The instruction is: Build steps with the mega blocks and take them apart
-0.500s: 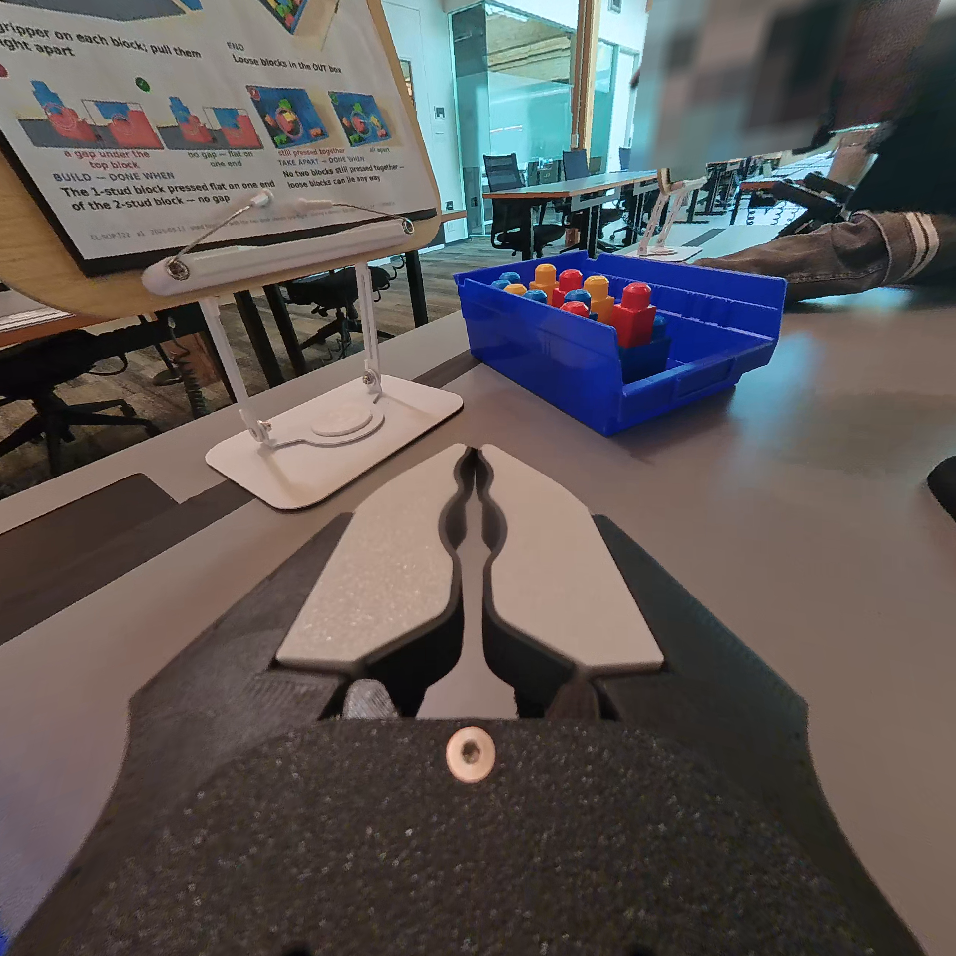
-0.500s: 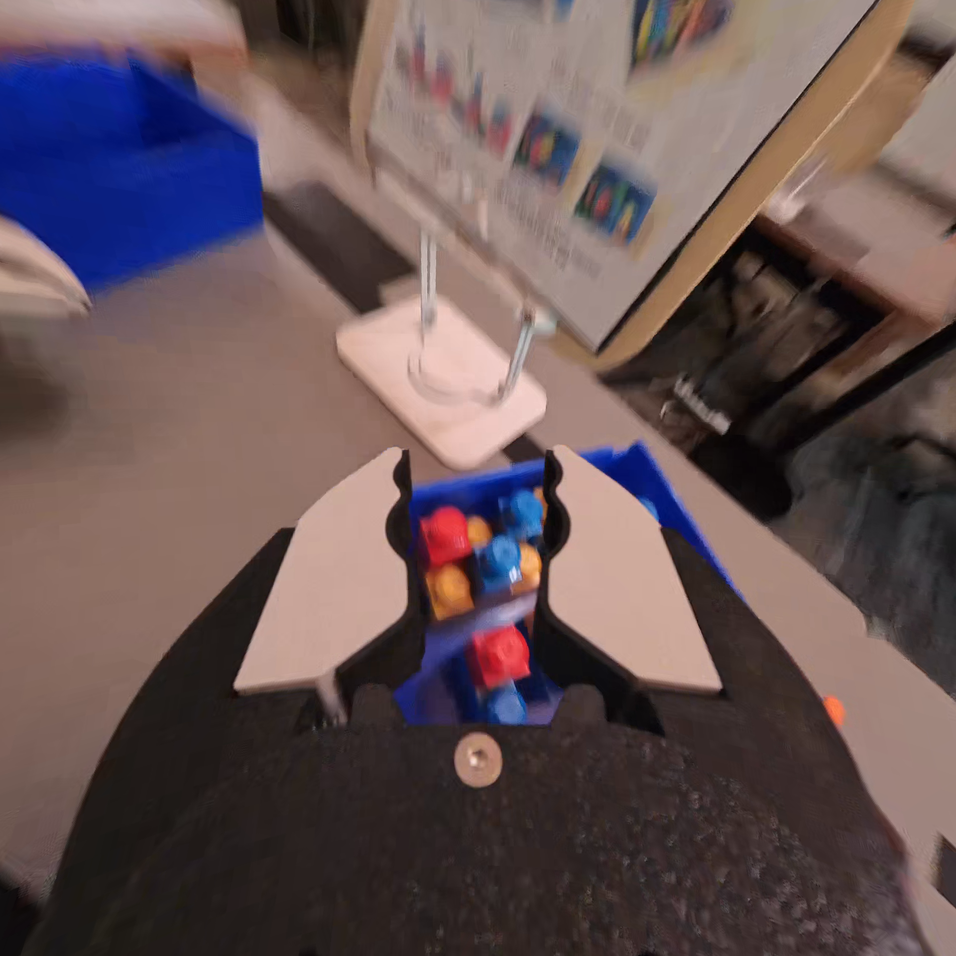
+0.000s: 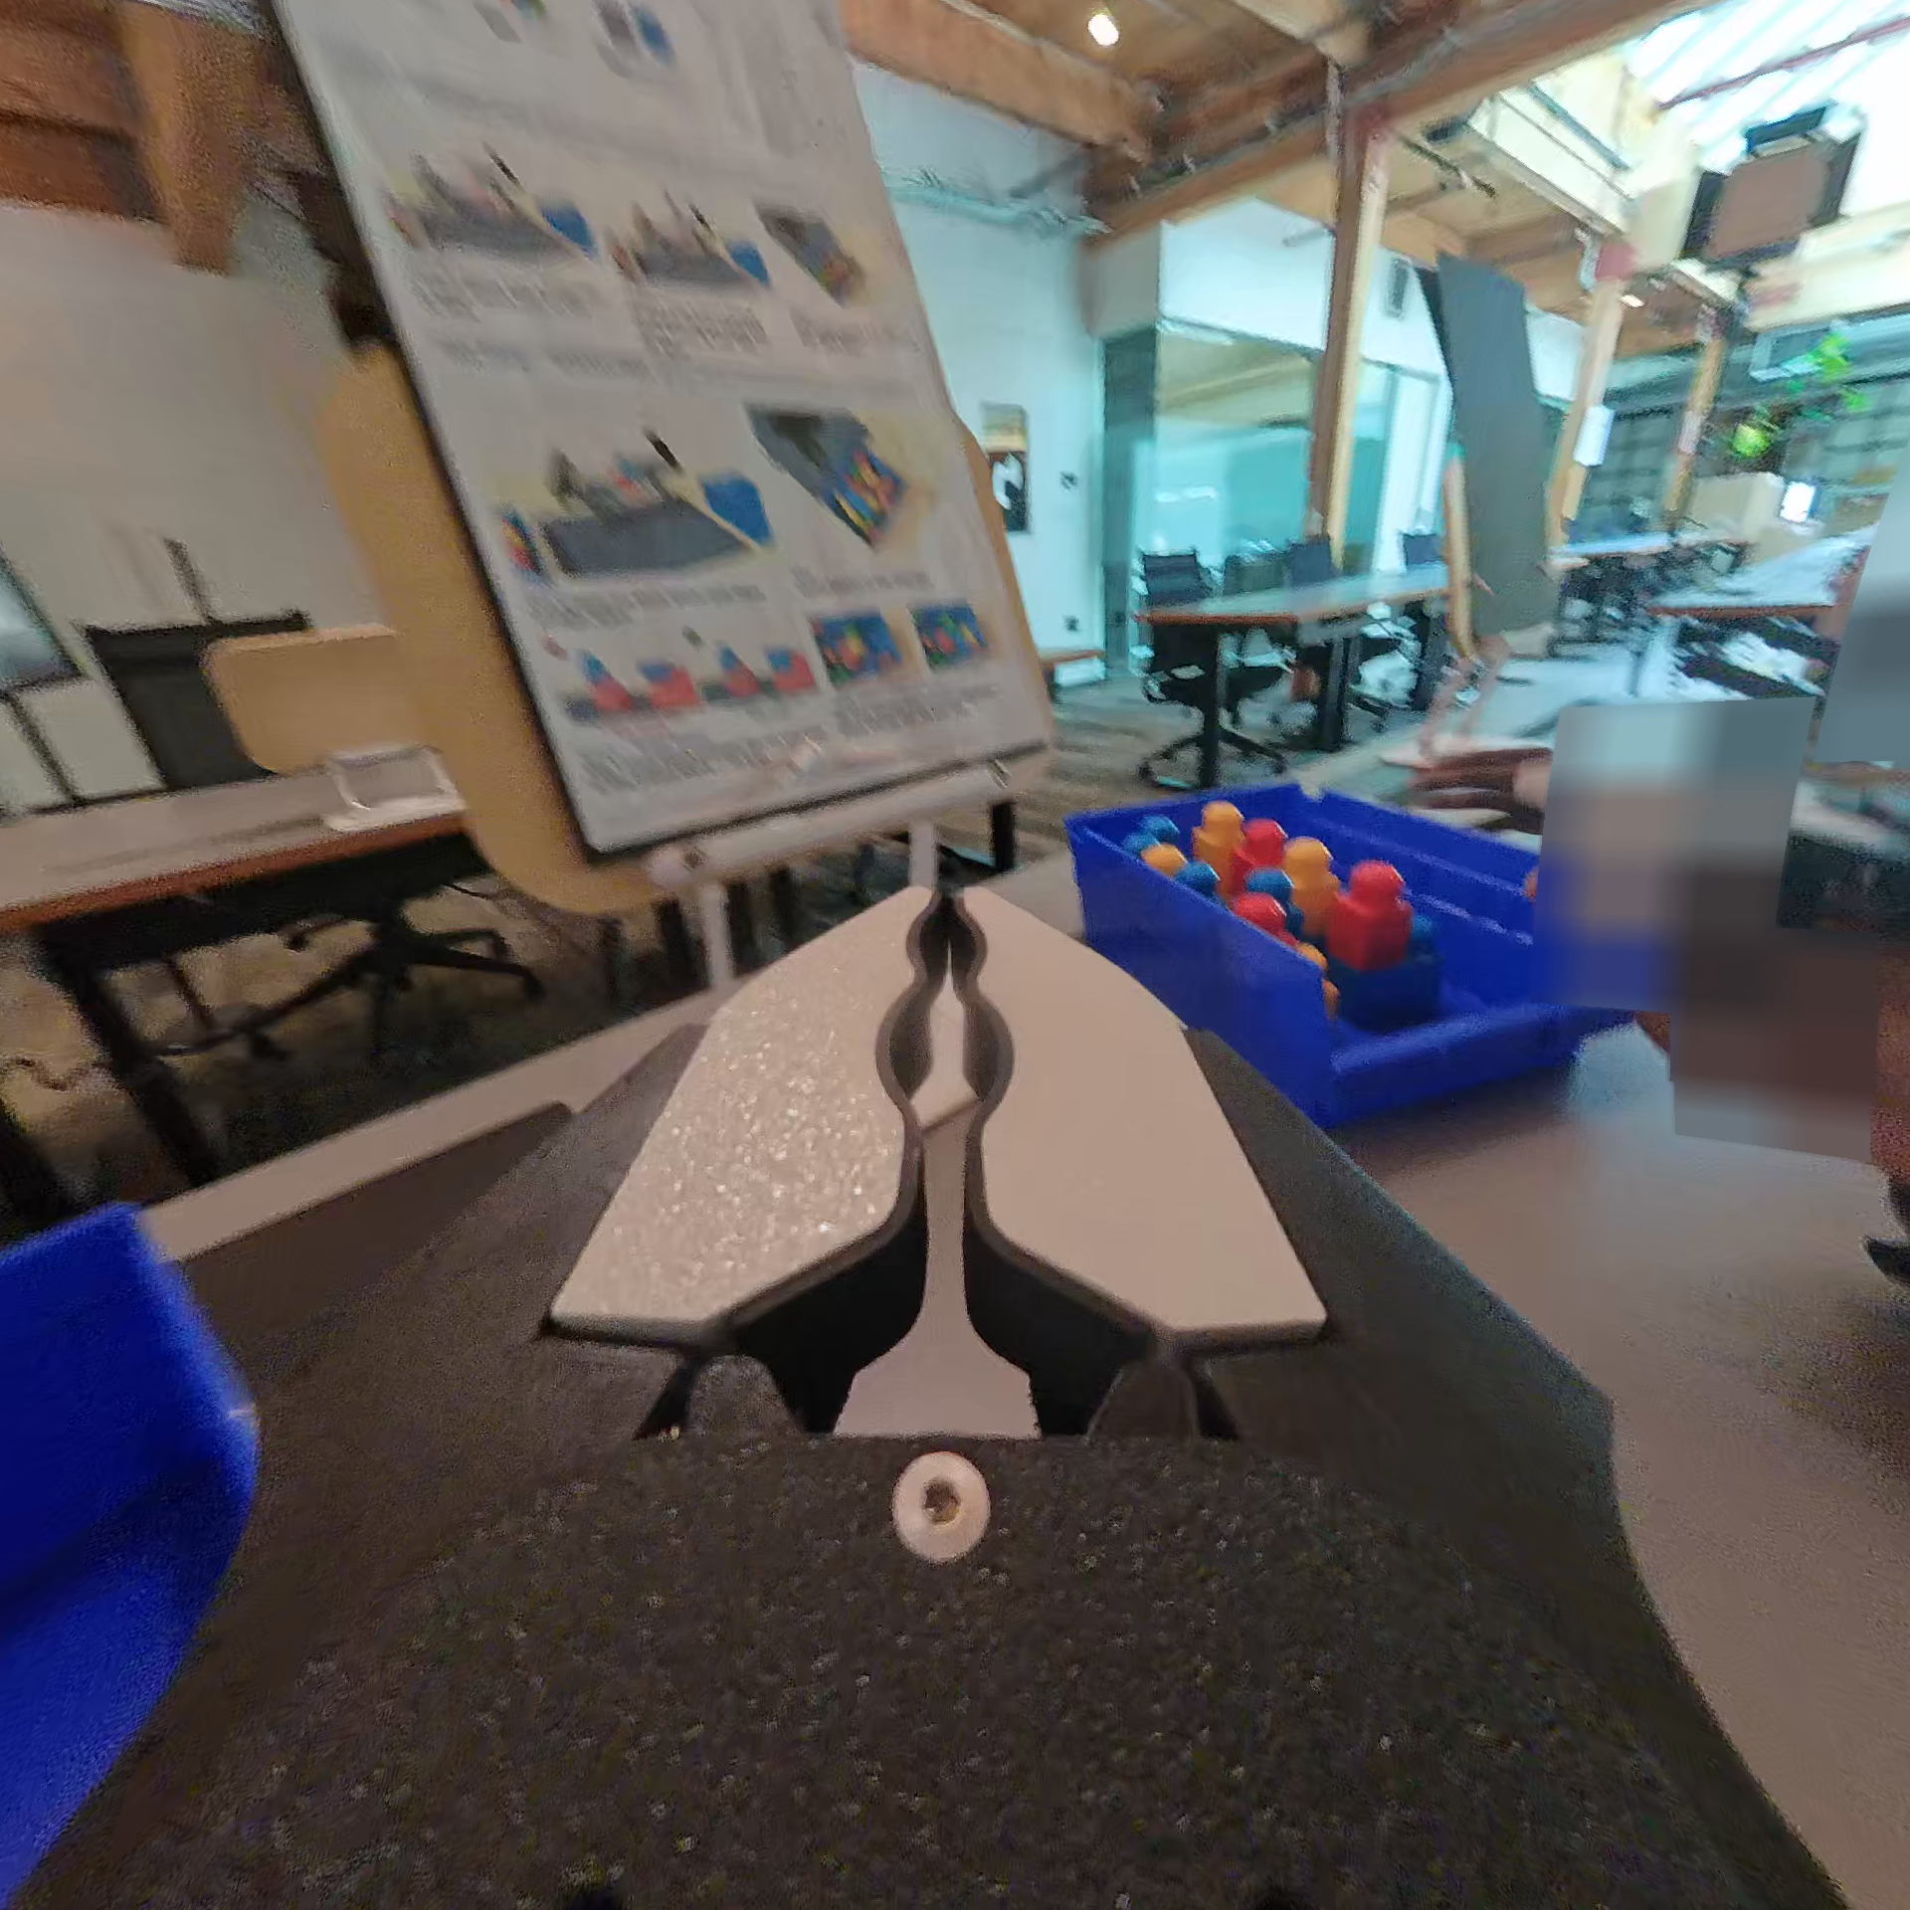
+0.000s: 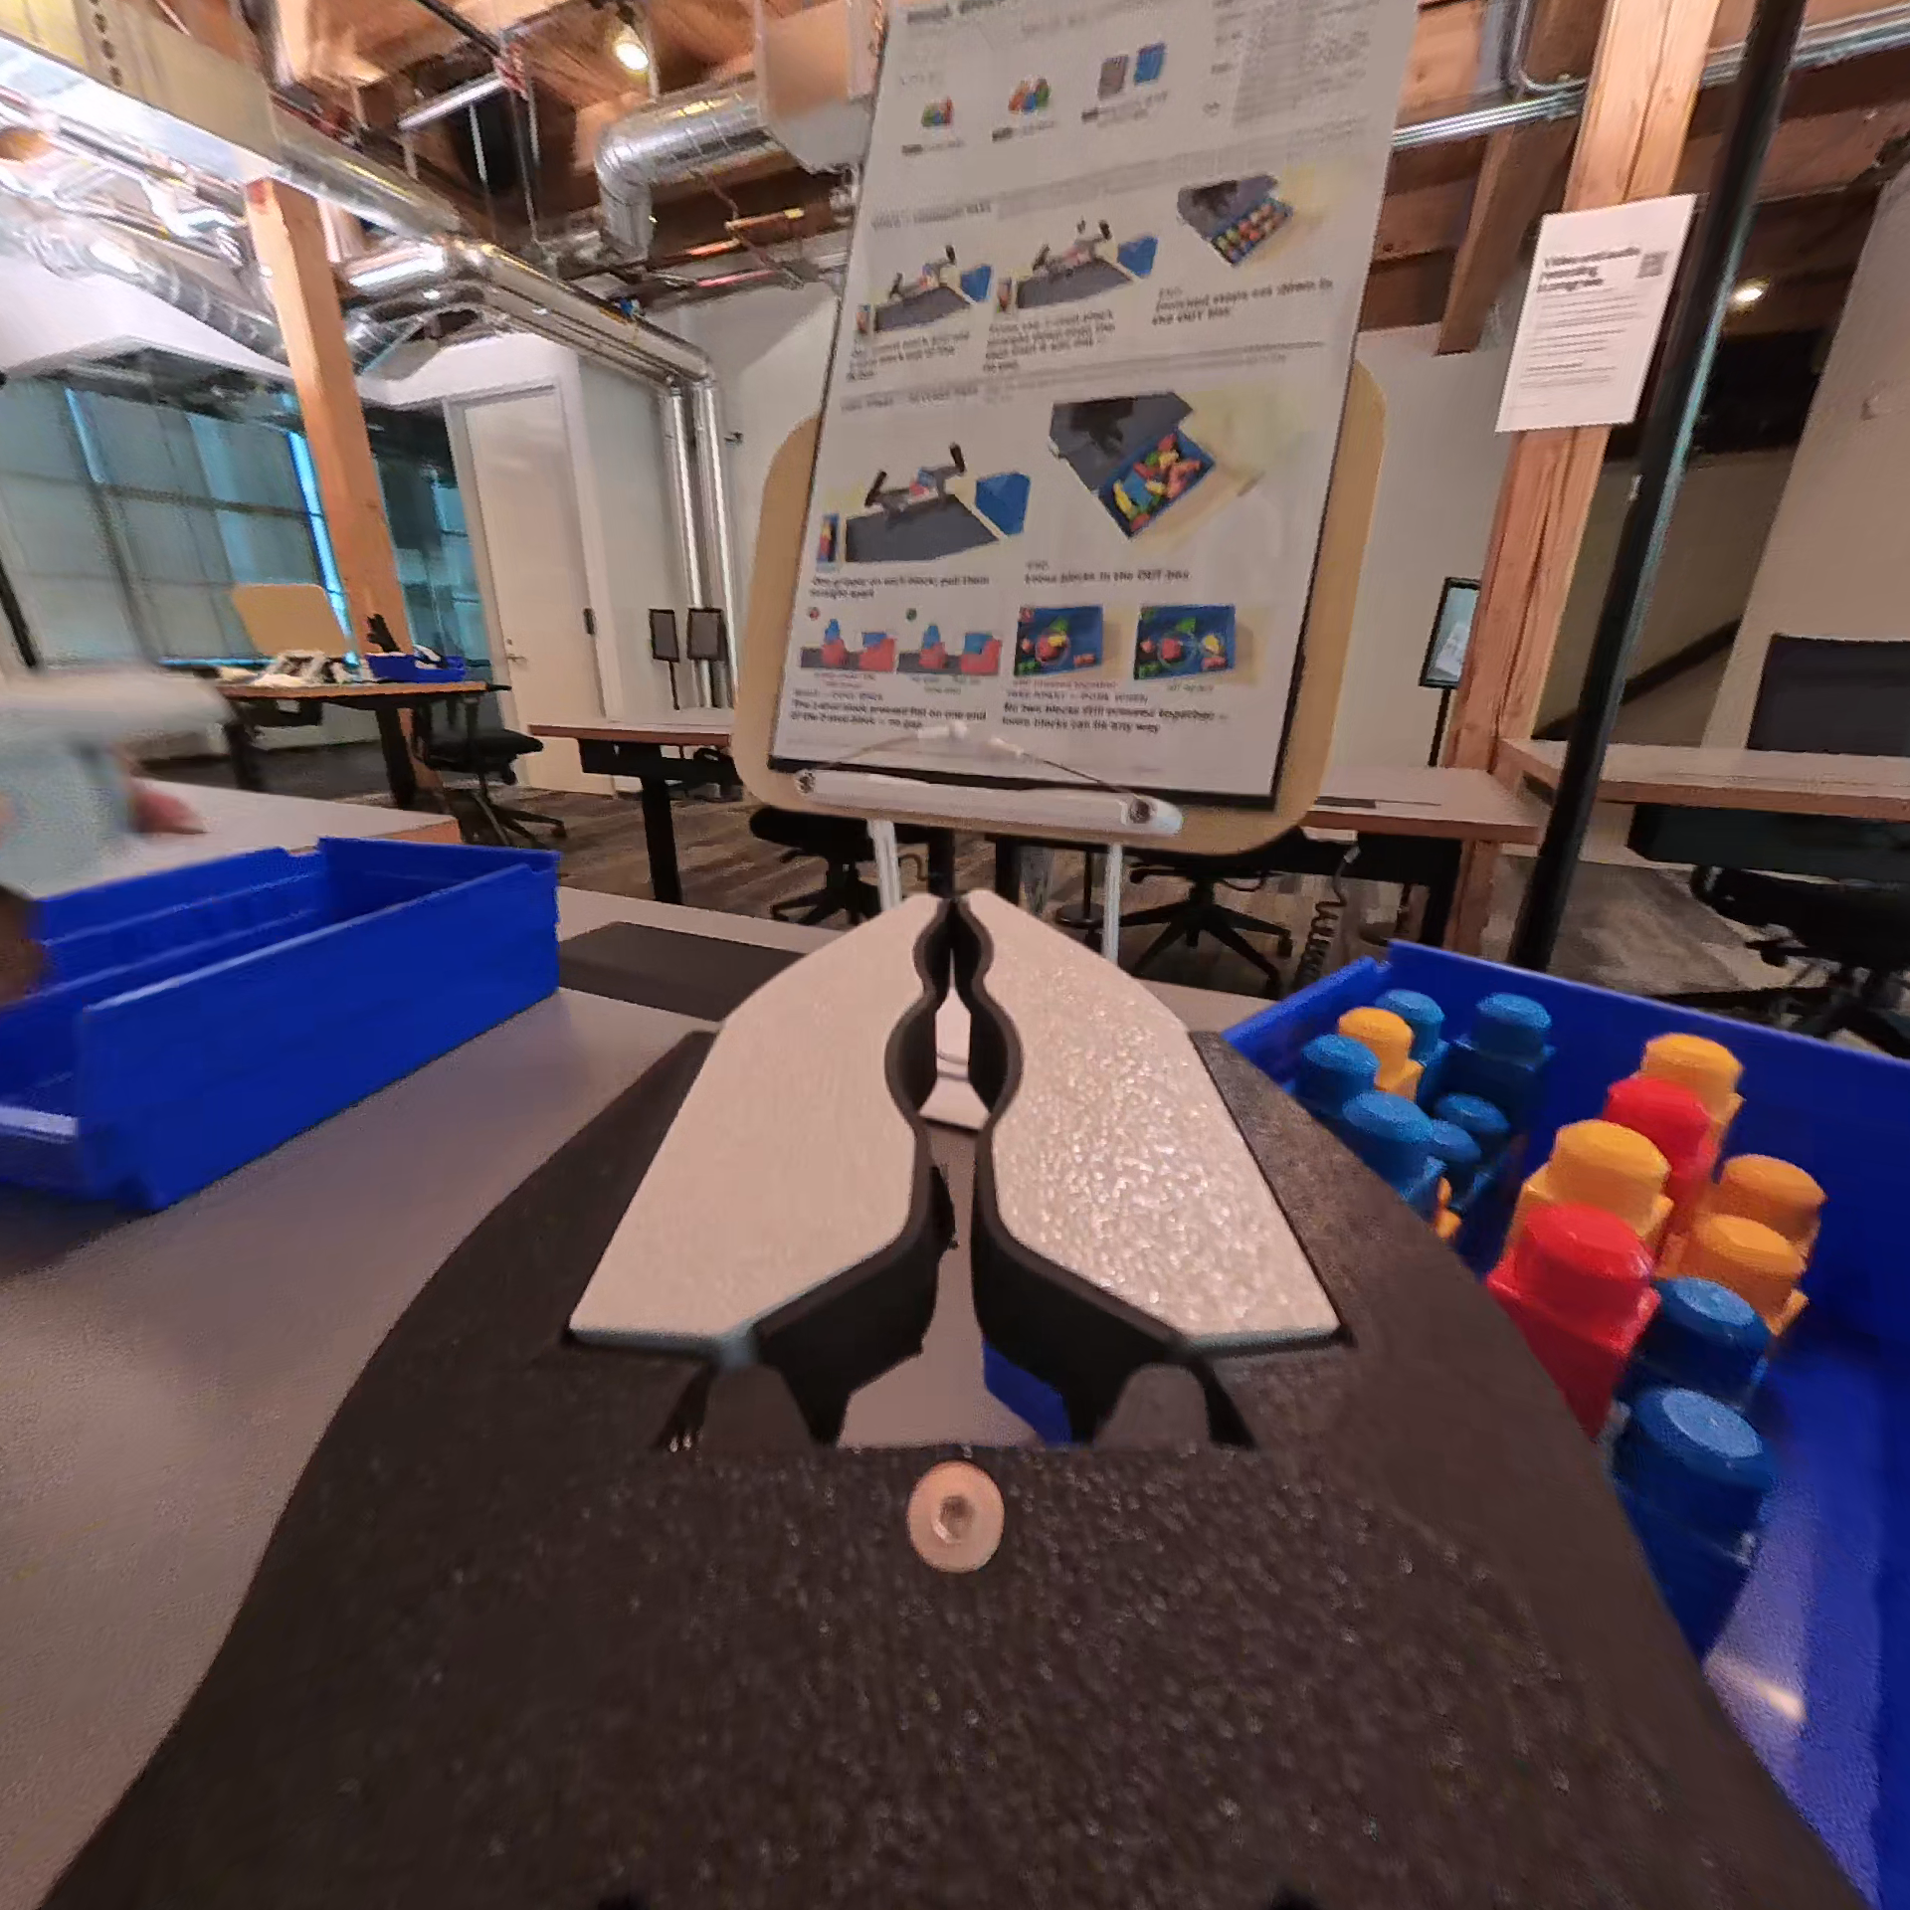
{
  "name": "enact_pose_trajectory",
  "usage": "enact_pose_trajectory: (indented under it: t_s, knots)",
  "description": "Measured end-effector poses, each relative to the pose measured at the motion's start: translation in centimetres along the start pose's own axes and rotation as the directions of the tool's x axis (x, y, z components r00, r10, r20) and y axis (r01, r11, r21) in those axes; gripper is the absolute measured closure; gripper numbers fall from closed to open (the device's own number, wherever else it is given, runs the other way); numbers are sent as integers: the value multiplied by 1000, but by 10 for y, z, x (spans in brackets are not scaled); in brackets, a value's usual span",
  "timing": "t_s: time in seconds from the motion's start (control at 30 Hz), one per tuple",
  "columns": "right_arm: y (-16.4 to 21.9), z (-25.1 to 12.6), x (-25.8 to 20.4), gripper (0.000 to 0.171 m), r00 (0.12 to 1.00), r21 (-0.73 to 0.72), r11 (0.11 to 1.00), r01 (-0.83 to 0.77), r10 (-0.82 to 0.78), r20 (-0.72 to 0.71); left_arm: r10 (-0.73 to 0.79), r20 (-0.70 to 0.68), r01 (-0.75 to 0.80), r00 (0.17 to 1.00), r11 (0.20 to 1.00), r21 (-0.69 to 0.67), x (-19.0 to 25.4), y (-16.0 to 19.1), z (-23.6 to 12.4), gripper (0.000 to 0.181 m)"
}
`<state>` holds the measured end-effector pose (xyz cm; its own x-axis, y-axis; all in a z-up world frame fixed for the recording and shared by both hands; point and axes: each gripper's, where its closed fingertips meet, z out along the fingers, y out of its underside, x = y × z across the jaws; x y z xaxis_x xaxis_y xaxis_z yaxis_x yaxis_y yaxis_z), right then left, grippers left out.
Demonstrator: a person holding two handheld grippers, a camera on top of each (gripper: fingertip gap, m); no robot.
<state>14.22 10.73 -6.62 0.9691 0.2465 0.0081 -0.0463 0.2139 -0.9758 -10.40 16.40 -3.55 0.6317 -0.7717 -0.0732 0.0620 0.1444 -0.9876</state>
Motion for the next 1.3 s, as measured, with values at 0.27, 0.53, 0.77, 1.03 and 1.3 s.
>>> enact_pose_trajectory:
  t_s: [0.27,0.53,0.77,1.03,1.3]
  knots:
    - [22,-2,30,171,997,-78,997,-2,-4,-75,174,589,-181,789,982,-48,-131,-69,-144,167]
    - [16,-3,29,171,998,-66,998,3,-7,-63,103,777,109,621,970,-216,-223,45,-270,131]
    - [22,-3,27,171,998,-86,996,21,-26,-55,91,666,283,740,857,-431,-222,137,-242,144]
    - [24,-4,29,171,998,-96,995,35,-40,-52,86,693,316,716,845,-431,-208,123,-235,176]
    - [25,-6,29,171,995,-106,992,75,-82,-63,1,694,352,720,861,-367,-123,97,-223,176]
